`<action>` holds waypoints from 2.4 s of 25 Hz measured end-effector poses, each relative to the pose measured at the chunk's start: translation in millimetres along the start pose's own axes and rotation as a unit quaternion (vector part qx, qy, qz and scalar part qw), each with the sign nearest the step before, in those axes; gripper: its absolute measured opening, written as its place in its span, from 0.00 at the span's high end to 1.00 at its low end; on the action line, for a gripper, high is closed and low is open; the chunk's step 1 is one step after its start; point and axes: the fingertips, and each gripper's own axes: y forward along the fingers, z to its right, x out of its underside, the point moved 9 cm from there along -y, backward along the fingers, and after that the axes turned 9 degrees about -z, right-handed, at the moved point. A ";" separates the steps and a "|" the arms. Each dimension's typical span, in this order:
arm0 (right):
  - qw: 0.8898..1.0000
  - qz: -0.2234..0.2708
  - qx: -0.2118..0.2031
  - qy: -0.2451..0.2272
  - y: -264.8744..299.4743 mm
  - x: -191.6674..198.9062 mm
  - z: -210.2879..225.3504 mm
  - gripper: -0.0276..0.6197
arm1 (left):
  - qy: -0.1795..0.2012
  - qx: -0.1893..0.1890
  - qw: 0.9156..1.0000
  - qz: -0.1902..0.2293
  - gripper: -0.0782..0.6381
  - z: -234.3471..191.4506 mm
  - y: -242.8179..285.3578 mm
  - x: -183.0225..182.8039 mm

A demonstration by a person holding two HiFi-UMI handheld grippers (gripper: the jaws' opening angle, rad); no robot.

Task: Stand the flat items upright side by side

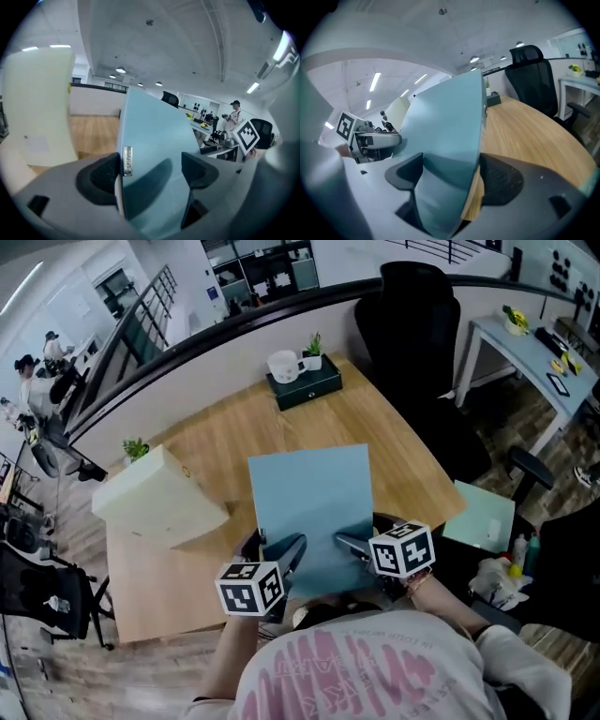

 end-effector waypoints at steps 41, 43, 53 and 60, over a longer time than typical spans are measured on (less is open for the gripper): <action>0.972 0.073 -0.024 -0.221 101.8 -50.5 -313.3 0.38 | 0.024 -0.160 0.973 0.163 0.31 -188.5 -259.6 69.6; 0.970 0.080 -0.026 -0.228 110.0 -59.0 -313.4 0.38 | 0.035 -0.162 0.973 0.161 0.31 -197.1 -256.3 65.3; 0.967 0.077 -0.028 -0.240 150.8 -100.2 -299.3 0.39 | 0.027 -0.156 0.974 0.164 0.31 -237.9 -225.4 45.3; 0.968 0.071 -0.016 -0.242 173.1 -113.0 -286.6 0.39 | 0.060 -0.172 0.966 0.181 0.32 -254.6 -201.3 38.3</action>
